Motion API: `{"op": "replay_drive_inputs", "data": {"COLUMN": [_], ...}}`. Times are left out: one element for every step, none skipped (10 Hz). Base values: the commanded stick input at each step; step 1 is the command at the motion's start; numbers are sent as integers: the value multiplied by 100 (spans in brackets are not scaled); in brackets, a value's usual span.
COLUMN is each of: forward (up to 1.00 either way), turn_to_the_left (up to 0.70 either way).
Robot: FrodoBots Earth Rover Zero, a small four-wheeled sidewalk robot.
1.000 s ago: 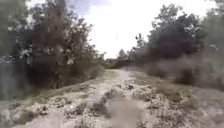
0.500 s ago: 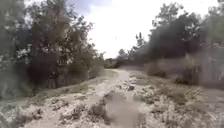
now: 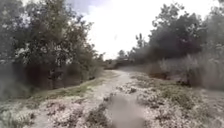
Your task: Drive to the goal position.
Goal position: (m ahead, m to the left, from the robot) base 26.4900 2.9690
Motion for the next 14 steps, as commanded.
{"op": "replay_drive_inputs", "data": {"forward": [70,70,70,70,70,70,70,70,70,70,70,70,70,70], "turn_to_the_left": [-4,0,0,0,0,0,0,0,-16,-35,-4,0,0,0]}}
